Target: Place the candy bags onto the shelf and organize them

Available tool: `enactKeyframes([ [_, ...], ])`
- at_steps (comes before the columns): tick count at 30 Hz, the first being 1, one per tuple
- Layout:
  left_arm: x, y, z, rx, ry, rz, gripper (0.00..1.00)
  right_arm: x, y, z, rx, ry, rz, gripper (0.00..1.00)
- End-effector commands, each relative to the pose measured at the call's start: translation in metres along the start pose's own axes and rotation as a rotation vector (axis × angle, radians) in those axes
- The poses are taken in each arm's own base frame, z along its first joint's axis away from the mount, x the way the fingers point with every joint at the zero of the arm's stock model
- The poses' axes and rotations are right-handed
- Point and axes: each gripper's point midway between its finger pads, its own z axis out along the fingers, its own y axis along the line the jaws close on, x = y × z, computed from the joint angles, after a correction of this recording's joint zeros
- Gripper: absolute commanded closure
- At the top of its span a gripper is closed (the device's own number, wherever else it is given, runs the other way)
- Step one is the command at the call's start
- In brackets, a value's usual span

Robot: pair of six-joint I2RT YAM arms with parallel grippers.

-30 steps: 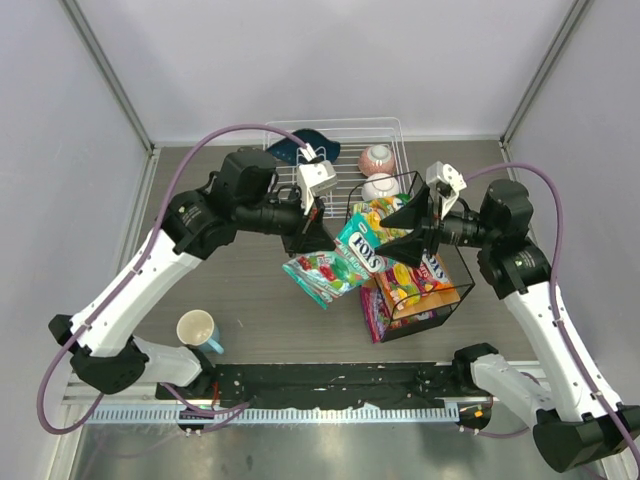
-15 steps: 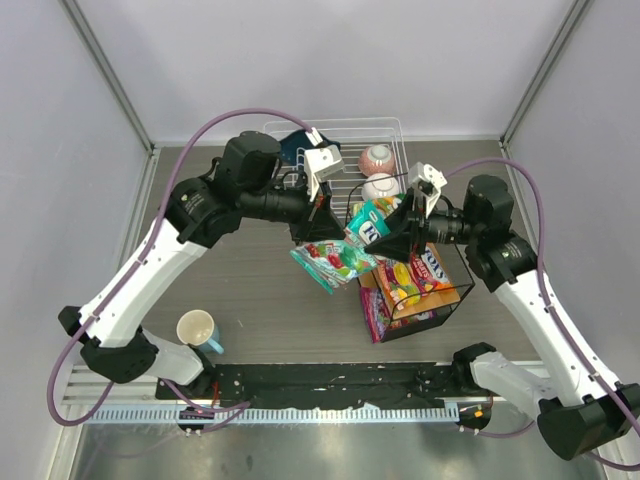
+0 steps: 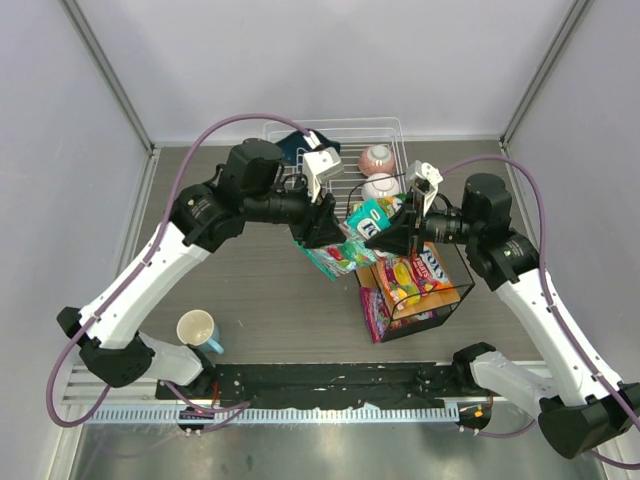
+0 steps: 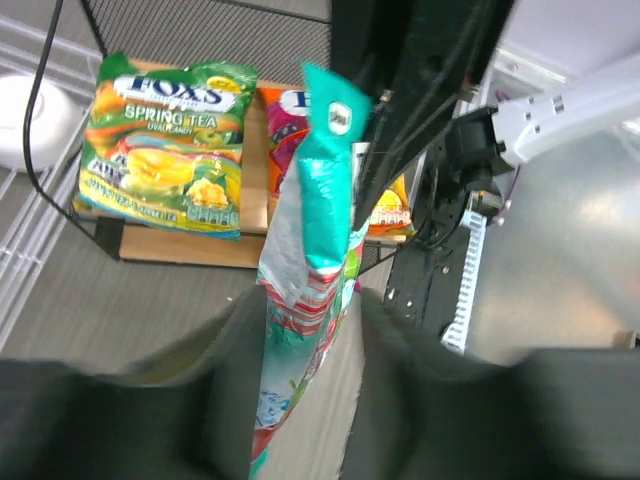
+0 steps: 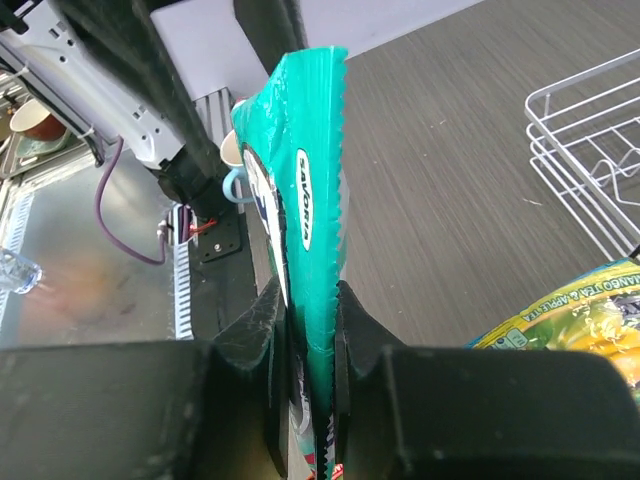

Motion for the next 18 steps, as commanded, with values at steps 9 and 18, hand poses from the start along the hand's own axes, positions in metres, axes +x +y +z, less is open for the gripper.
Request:
enactKeyframes([
  [9, -0.026, 0.049, -0.045, -0.303, -0.246, -0.036, 0.0, -0.043, 0.013, -0.013, 0.059, -0.118, -0.137, 0.99],
  [18, -0.025, 0.054, -0.073, -0.205, -0.546, -0.177, 0.0, -0.051, 0.014, -0.013, 0.064, -0.167, -0.14, 0.99],
])
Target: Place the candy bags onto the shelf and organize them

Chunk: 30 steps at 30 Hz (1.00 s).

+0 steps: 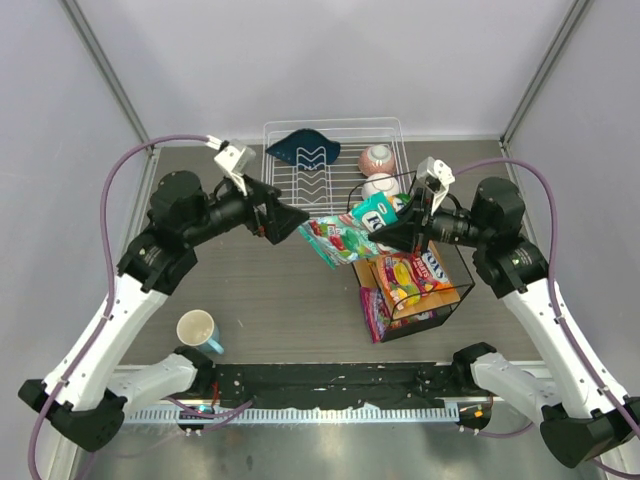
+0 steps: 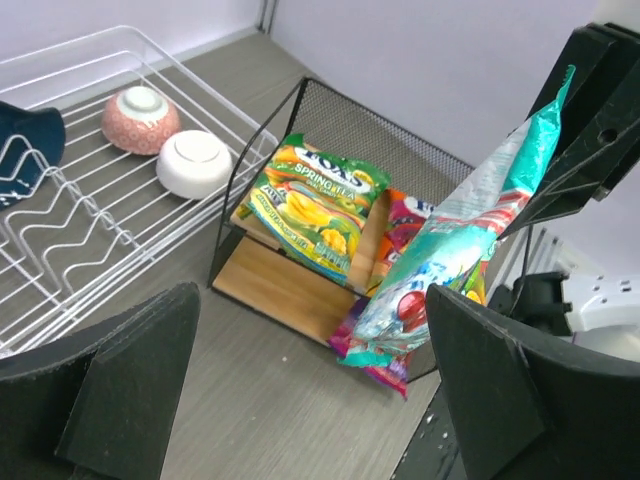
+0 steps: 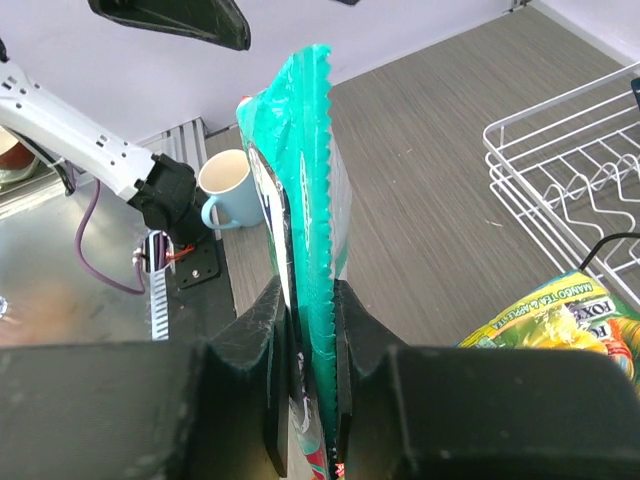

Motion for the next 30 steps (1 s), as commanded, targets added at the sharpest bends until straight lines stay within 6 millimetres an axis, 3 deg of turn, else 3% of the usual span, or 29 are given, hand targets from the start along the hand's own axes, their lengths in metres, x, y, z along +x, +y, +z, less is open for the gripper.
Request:
enactKeyframes([
  [1, -0.024, -0.016, 0.001, 0.144, -0.192, -0.139, 0.0, -0.039, 0.011, -0.004, -0.009, -0.127, -0.098, 0.99],
  [2, -0.006, -0.011, 0.006, 0.154, -0.173, -0.176, 0.0, -0.039, 0.012, -0.004, -0.008, -0.132, -0.09, 0.99],
  [4, -0.013, -0.018, 0.003, 0.208, -0.251, -0.193, 0.0, -0.042, 0.01, -0.004, 0.002, -0.146, -0.091, 0.99],
  [5, 0.006, -0.018, 0.008, 0.232, -0.227, -0.262, 0.0, -0.043, 0.011, -0.004, -0.001, -0.15, -0.092, 0.99],
  [6, -0.004, -0.024, 0.004, 0.276, -0.285, -0.251, 0.0, -0.044, 0.011, -0.004, 0.002, -0.154, -0.08, 0.99],
  [7, 0.01, -0.022, 0.007, 0.29, -0.276, -0.279, 0.0, -0.046, 0.011, -0.004, 0.0, -0.165, -0.088, 0.99],
  [9, 0.002, -0.033, 0.002, 0.367, -0.33, -0.293, 0.0, -0.046, 0.009, -0.002, 0.0, -0.169, -0.068, 0.99],
  [10, 0.009, -0.033, 0.004, 0.381, -0.326, -0.307, 0.0, -0.049, 0.01, -0.002, -0.005, -0.18, -0.07, 0.99],
  [14, 0.005, -0.039, 0.002, 0.437, -0.356, -0.313, 0.0, -0.052, 0.012, 0.0, -0.032, -0.21, -0.06, 0.99],
  [21, -0.014, -0.051, -0.003, 0.558, -0.441, -0.332, 0.0, -0.053, 0.008, 0.006, -0.039, -0.223, -0.023, 0.99],
  [30, 0.004, -0.05, 0.007, 0.603, -0.399, -0.388, 0.03, -0.064, 0.007, 0.008, -0.052, -0.273, -0.007, 0.99],
])
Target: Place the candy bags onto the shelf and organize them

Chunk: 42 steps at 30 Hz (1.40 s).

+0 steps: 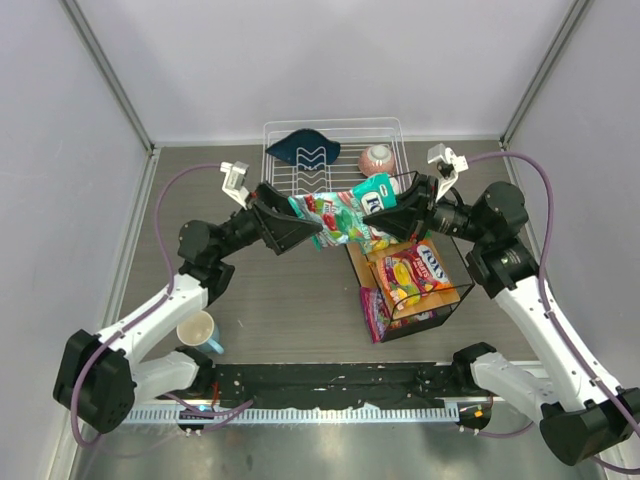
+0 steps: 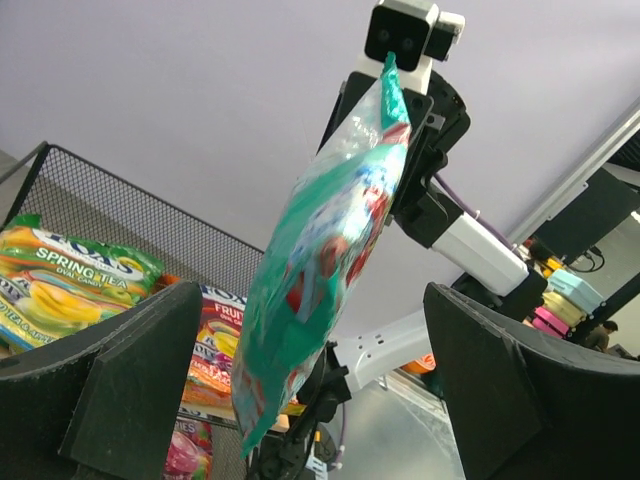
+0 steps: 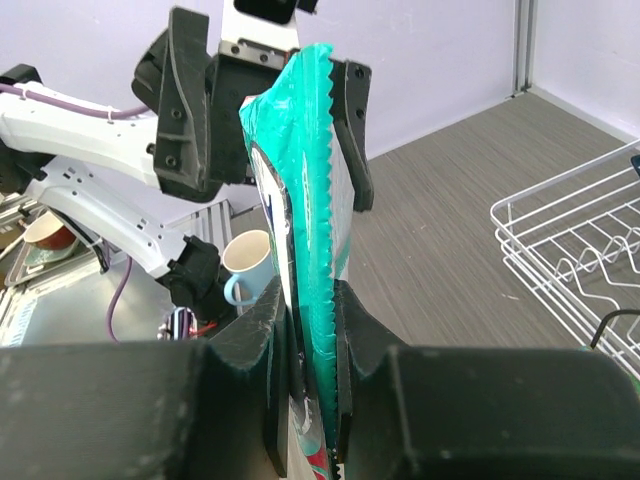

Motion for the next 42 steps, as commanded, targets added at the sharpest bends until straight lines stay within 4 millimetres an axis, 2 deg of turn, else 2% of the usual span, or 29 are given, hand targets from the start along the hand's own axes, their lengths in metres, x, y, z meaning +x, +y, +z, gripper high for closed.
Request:
enactKeyframes([
  [1, -0.004, -0.018, -0.002, 0.081, -0.021, 0.041, 0.04, -0.028, 0.011, 0.003, -0.043, -0.093, -0.056, 0.99],
  [7, -0.012, -0.018, 0.006, 0.082, -0.044, 0.036, 0.1, -0.028, 0.01, 0.006, -0.06, -0.094, -0.034, 0.99],
  [9, -0.018, -0.025, 0.011, 0.107, -0.048, 0.046, 0.14, -0.029, 0.01, 0.006, -0.061, -0.1, -0.037, 0.99],
  [12, -0.016, -0.029, 0.02, 0.134, -0.029, 0.042, 0.27, -0.03, 0.011, 0.007, -0.065, -0.106, -0.034, 0.99],
  [15, -0.015, -0.028, 0.025, 0.145, -0.021, 0.037, 0.34, -0.032, 0.011, 0.007, -0.066, -0.11, -0.029, 0.99],
  [24, -0.012, -0.03, 0.027, 0.167, -0.021, 0.037, 0.72, -0.032, 0.01, 0.007, -0.059, -0.114, -0.026, 0.99],
  [25, -0.011, -0.03, 0.027, 0.167, -0.019, 0.038, 0.81, -0.031, 0.009, 0.007, -0.057, -0.113, -0.023, 0.99],
  [27, -0.011, -0.029, 0.027, 0.164, -0.021, 0.036, 0.91, -0.031, 0.009, 0.008, -0.055, -0.113, -0.025, 0.99],
  [28, -0.011, -0.028, 0.026, 0.164, -0.021, 0.036, 0.99, -0.029, 0.008, 0.008, -0.055, -0.112, -0.021, 0.99],
  [29, -0.011, -0.028, 0.026, 0.162, -0.025, 0.035, 1.0, -0.029, 0.008, 0.008, -0.053, -0.112, -0.021, 0.99],
  [30, -0.011, -0.027, 0.026, 0.157, -0.029, 0.033, 1.0, -0.028, 0.006, 0.007, -0.041, -0.11, -0.02, 0.96],
  [31, -0.012, -0.027, 0.025, 0.155, -0.035, 0.033, 1.0, -0.029, 0.005, 0.007, -0.03, -0.11, -0.026, 0.87],
  [32, -0.011, -0.026, 0.025, 0.151, -0.038, 0.033, 1.0, -0.029, 0.003, 0.006, -0.014, -0.106, -0.034, 0.73],
  [33, -0.014, -0.024, 0.025, 0.143, -0.053, 0.033, 0.99, -0.029, 0.002, 0.003, 0.013, -0.093, -0.049, 0.68],
  [34, -0.014, -0.023, 0.025, 0.138, -0.059, 0.034, 1.0, -0.033, -0.008, 0.001, 0.081, -0.106, -0.059, 0.61],
  [35, -0.013, -0.021, 0.024, 0.128, -0.063, 0.032, 0.99, -0.035, -0.014, -0.002, 0.133, -0.109, -0.068, 0.52],
  [36, -0.014, -0.017, 0.024, 0.113, -0.074, 0.029, 1.0, -0.033, -0.022, -0.007, 0.198, -0.087, -0.073, 0.47],
  [37, -0.014, -0.013, 0.024, 0.094, -0.075, 0.018, 1.0, -0.041, -0.035, -0.016, 0.317, -0.121, -0.082, 0.43],
  [39, -0.013, -0.008, 0.024, 0.074, -0.083, 0.015, 1.0, -0.046, -0.048, -0.029, 0.439, -0.128, -0.086, 0.38],
  [40, -0.015, -0.005, 0.024, 0.06, -0.096, 0.01, 1.0, -0.054, -0.056, -0.04, 0.526, -0.161, -0.105, 0.37],
  [42, -0.015, 0.002, 0.022, 0.032, -0.106, 0.002, 1.0, -0.059, -0.062, -0.053, 0.61, -0.183, -0.109, 0.34],
])
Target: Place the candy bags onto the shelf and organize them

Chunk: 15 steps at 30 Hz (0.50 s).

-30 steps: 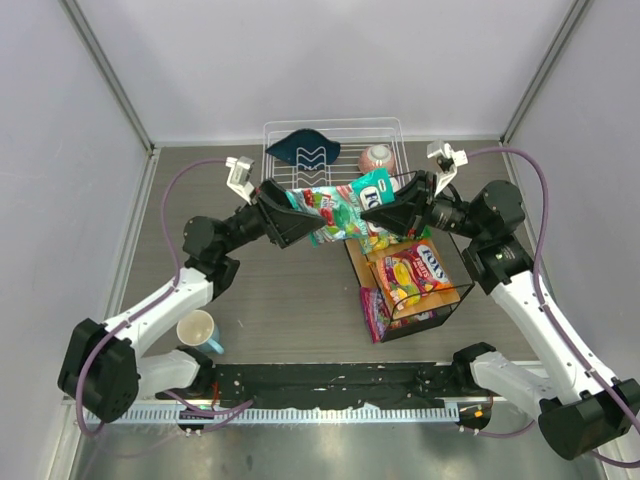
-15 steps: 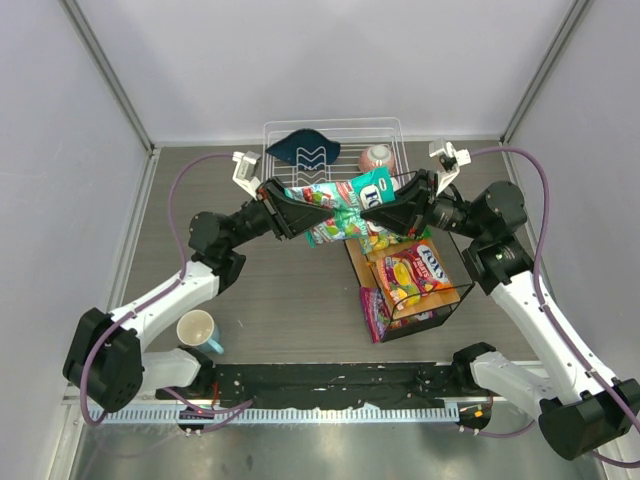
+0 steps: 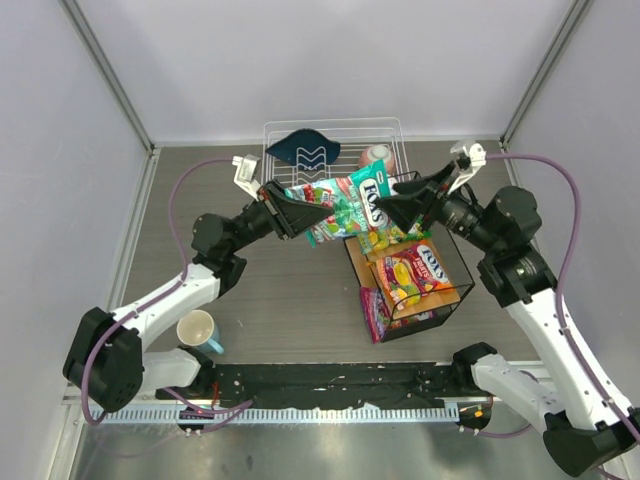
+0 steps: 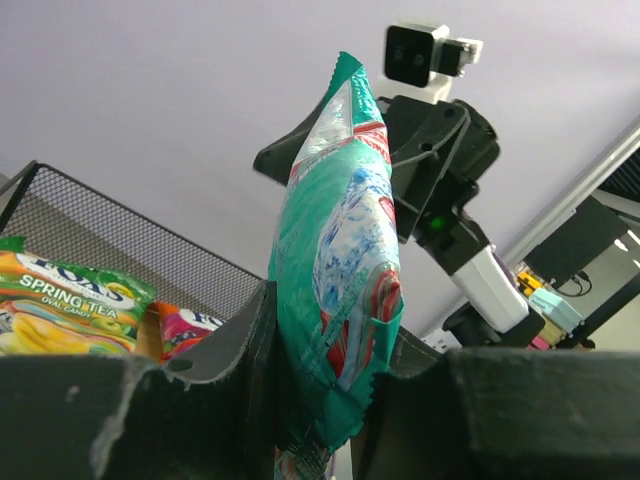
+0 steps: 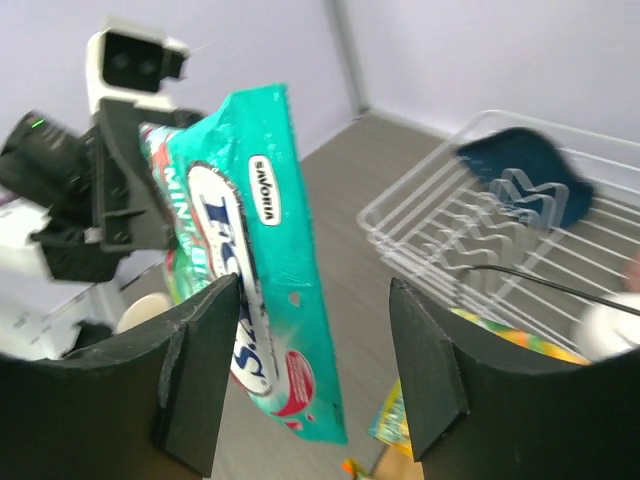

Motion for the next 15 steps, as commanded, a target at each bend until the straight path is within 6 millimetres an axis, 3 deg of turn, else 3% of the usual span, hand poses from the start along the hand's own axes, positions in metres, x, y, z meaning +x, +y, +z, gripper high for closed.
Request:
enactKeyframes([
  [1, -0.018, -0.004, -0.001, -0.006, -0.092, 0.049, 1.0, -0.043, -0.036, -0.032, 0.328, -0.126, -0.099, 0.33],
  [6, -0.03, 0.01, -0.02, -0.089, -0.163, 0.014, 1.0, -0.051, -0.083, -0.066, 0.666, -0.123, -0.097, 0.31],
  [7, -0.031, 0.012, -0.025, -0.105, -0.177, -0.006, 1.0, -0.048, -0.089, -0.069, 0.708, -0.097, -0.096, 0.31],
  [8, -0.027, 0.023, -0.037, -0.148, -0.191, -0.023, 1.0, -0.032, -0.108, -0.079, 0.816, -0.022, -0.092, 0.32],
  [9, -0.028, 0.019, -0.045, -0.164, -0.206, -0.026, 1.0, -0.037, -0.112, -0.085, 0.867, -0.014, -0.09, 0.32],
  [11, -0.015, 0.029, -0.06, -0.225, -0.207, -0.043, 1.0, -0.02, -0.126, -0.097, 0.968, 0.065, -0.072, 0.31],
  [12, -0.012, 0.026, -0.067, -0.244, -0.212, -0.05, 1.0, -0.016, -0.131, -0.102, 1.003, 0.077, -0.073, 0.32],
  [13, -0.001, 0.035, -0.078, -0.281, -0.21, -0.073, 1.0, -0.012, -0.133, -0.103, 1.012, 0.089, -0.074, 0.31],
  [15, 0.001, 0.034, -0.092, -0.317, -0.255, -0.089, 1.0, 0.0, -0.138, -0.102, 1.02, 0.122, -0.066, 0.31],
])
